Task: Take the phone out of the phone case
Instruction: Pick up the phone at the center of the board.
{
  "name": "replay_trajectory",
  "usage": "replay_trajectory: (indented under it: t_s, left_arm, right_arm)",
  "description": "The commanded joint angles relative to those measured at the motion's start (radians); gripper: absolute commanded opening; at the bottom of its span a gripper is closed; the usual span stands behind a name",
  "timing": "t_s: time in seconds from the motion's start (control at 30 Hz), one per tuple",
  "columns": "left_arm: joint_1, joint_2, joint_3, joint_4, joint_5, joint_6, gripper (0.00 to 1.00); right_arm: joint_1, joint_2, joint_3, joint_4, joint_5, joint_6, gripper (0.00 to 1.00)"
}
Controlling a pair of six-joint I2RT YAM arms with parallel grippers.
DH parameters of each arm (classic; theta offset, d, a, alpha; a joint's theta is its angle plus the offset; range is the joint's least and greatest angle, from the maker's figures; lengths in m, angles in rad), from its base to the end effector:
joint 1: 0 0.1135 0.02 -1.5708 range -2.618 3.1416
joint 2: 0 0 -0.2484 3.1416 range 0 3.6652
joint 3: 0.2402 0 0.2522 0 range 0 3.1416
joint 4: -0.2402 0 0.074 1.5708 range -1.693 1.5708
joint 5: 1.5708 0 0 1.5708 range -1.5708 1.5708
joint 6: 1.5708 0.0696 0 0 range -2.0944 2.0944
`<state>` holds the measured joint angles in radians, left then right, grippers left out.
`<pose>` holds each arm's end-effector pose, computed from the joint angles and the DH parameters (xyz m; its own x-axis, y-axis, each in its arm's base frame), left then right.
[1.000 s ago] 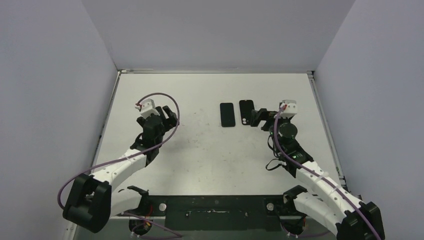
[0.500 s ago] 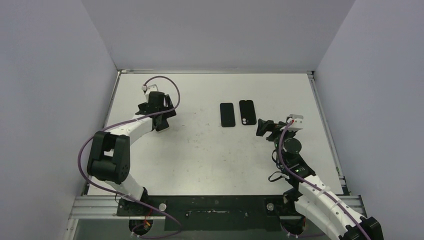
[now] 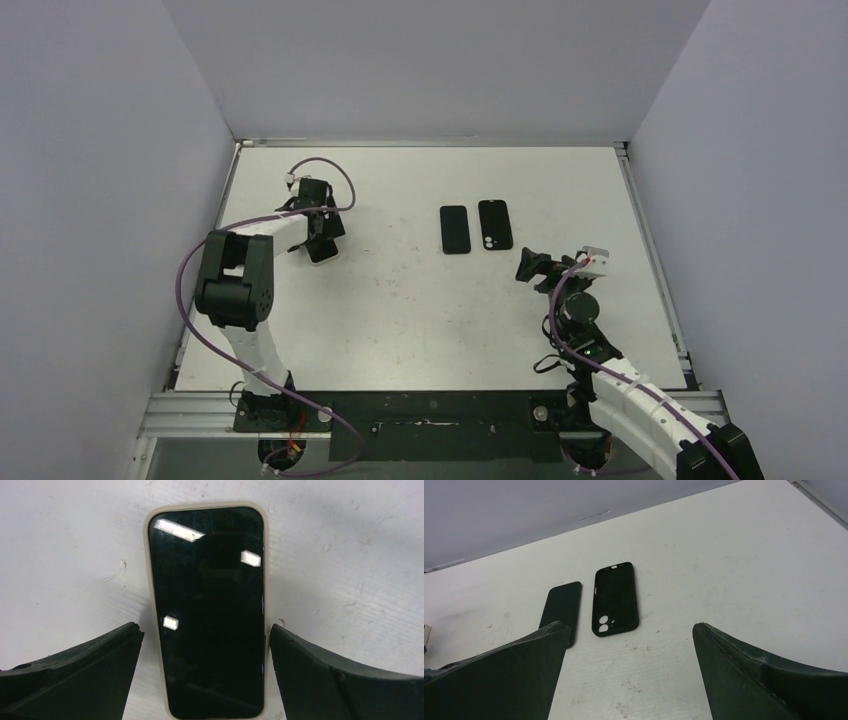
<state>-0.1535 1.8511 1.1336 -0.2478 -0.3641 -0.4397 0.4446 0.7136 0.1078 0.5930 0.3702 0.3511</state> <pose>0.3911 -0.0354 0.1220 -0.7108 -0.2925 -0.6397 -0.3978 0.9172 0.0227 0.1974 0.0661 0.1842 -0.0364 0.3378 -0.9405 -0.0658 0.9383 0.3396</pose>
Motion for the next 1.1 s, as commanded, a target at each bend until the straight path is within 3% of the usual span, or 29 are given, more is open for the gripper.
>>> replay_trajectory:
  t_s: [0.0, 0.23, 0.43, 0.67, 0.93, 1.07]
  left_arm:
    - [0.002, 0.043, 0.057, -0.003, 0.031, 0.002, 0.97]
    - [0.002, 0.082, 0.060, -0.042, -0.010, -0.011, 0.95]
    - [0.000, 0.049, -0.013, 0.006, 0.030, -0.046, 0.70]
    - [-0.017, -0.062, -0.135, 0.122, 0.192, -0.103, 0.37]
    - [-0.079, -0.242, -0.389, 0.404, 0.356, -0.268, 0.24]
    - [-0.102, -0.291, -0.488, 0.560, 0.450, -0.370, 0.19]
  right_arm:
    - [-0.007, 0.014, 0.030, 0.075, 0.014, -0.011, 1.00]
    - [-0.007, 0.048, 0.036, 0.067, 0.022, -0.012, 1.00]
    - [-0.007, 0.105, 0.062, 0.061, 0.006, 0.007, 1.00]
    - [-0.007, 0.185, 0.110, 0.071, -0.115, 0.047, 1.00]
    - [0.024, 0.277, 0.127, 0.126, -0.350, 0.071, 1.00]
    - [0.128, 0.344, 0.183, 0.093, -0.344, 0.065, 1.00]
